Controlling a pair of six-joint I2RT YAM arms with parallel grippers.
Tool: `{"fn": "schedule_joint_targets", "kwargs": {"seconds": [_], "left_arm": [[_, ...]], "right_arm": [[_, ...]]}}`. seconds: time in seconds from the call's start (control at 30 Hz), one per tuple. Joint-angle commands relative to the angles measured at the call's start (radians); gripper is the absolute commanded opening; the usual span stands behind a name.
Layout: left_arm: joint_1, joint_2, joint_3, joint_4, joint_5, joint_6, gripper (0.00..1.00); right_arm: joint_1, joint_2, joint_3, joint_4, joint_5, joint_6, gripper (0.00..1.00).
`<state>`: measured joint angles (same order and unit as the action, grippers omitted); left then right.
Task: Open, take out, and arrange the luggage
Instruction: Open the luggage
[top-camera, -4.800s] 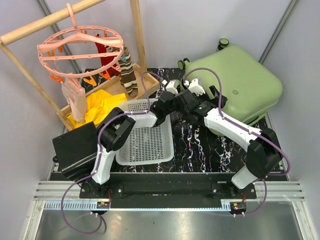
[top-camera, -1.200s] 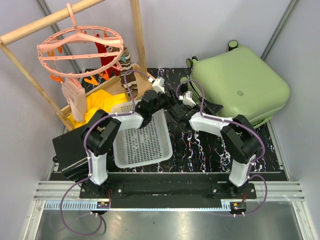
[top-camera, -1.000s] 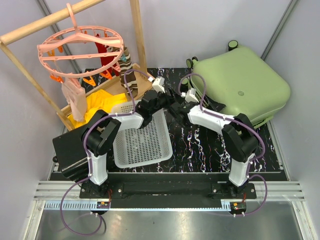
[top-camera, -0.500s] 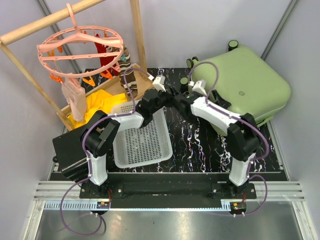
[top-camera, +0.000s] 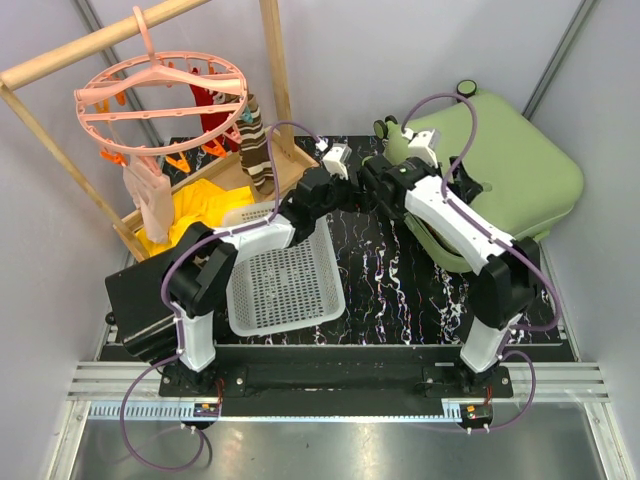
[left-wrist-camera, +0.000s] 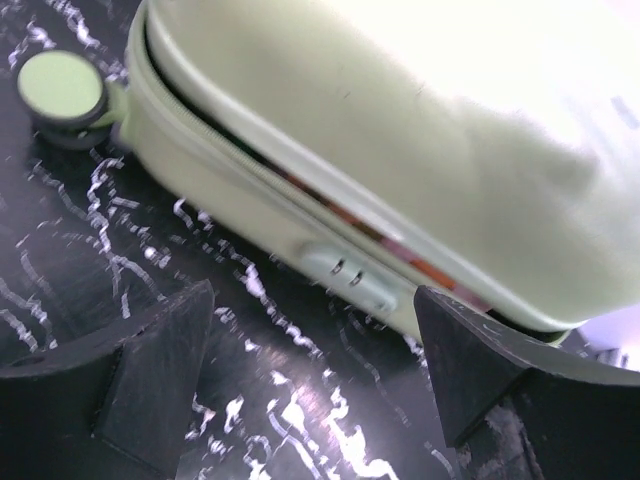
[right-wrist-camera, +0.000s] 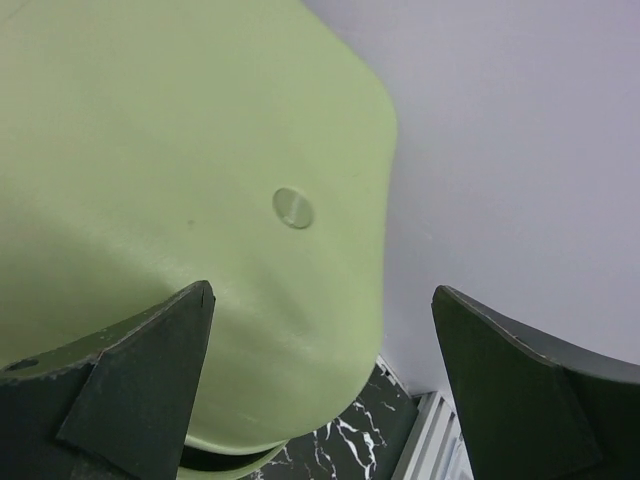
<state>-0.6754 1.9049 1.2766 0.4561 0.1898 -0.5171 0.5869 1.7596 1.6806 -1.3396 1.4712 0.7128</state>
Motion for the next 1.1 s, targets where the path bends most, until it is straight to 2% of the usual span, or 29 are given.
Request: {"fn": "schedule_joint_targets", "kwargs": {"seconds": [0.0, 0.07, 0.1, 0.13, 0.17, 0.2, 0.23, 0.3, 0.43, 0.5, 0.53, 0.63, 0.73, 1.07], "left_arm": [[0.002, -0.081, 0.020, -0.054, -0.023, 0.058, 0.86], [0.004, -0.102, 0.006, -0.057, -0.026, 0.057, 0.86], [0.000, -0.121, 0.003, -0.057, -0.023, 0.051, 0.86], [0.002, -0.128, 0.001, -0.057, -0.017, 0.043, 0.86], [0.002, -0.144, 0.000, -0.066, -0.016, 0.043, 0.86], [0.004, -0.150, 0.000, -0.069, -0.016, 0.045, 0.86], [0.002, -0.155, -0.003, -0.071, -0.016, 0.043, 0.87], [0.005, -0.159, 0.007, -0.092, -0.009, 0.040, 0.88], [0.010, -0.193, -0.032, -0.116, -0.003, 0.035, 0.88], [0.010, -0.224, -0.080, -0.109, 0.014, 0.040, 0.88], [0.010, -0.234, -0.098, -0.114, 0.016, 0.048, 0.88], [0.011, -0.282, -0.164, -0.123, 0.013, 0.078, 0.88], [0.011, -0.334, -0.226, -0.143, -0.021, 0.107, 0.88], [0.011, -0.406, -0.344, -0.120, -0.009, 0.068, 0.88]], "right_arm": [[0.040, -0.063, 0.115, -0.297, -0.003, 0.019, 1.00], [0.070, -0.106, 0.151, -0.212, -0.031, -0.086, 1.00], [0.079, -0.176, 0.130, -0.138, -0.055, -0.164, 1.00], [0.086, -0.230, 0.098, 0.110, -0.169, -0.393, 1.00], [0.087, -0.291, 0.050, 0.260, -0.260, -0.498, 1.00], [0.087, -0.431, -0.079, 0.545, -0.357, -0.568, 1.00], [0.087, -0.499, -0.147, 0.679, -0.532, -0.675, 1.00], [0.080, -0.571, -0.199, 0.802, -0.638, -0.690, 1.00], [0.068, -0.396, -0.037, 0.743, -0.669, -0.838, 1.00], [0.015, -0.291, 0.083, 0.699, -0.763, -0.865, 1.00], [-0.010, -0.255, 0.131, 0.679, -0.885, -0.863, 1.00], [-0.091, -0.109, 0.299, 0.623, -1.062, -0.889, 1.00], [-0.116, 0.042, 0.445, 0.597, -1.133, -0.949, 1.00], [-0.159, 0.496, 0.873, 0.592, -1.123, -1.150, 1.00]]}}
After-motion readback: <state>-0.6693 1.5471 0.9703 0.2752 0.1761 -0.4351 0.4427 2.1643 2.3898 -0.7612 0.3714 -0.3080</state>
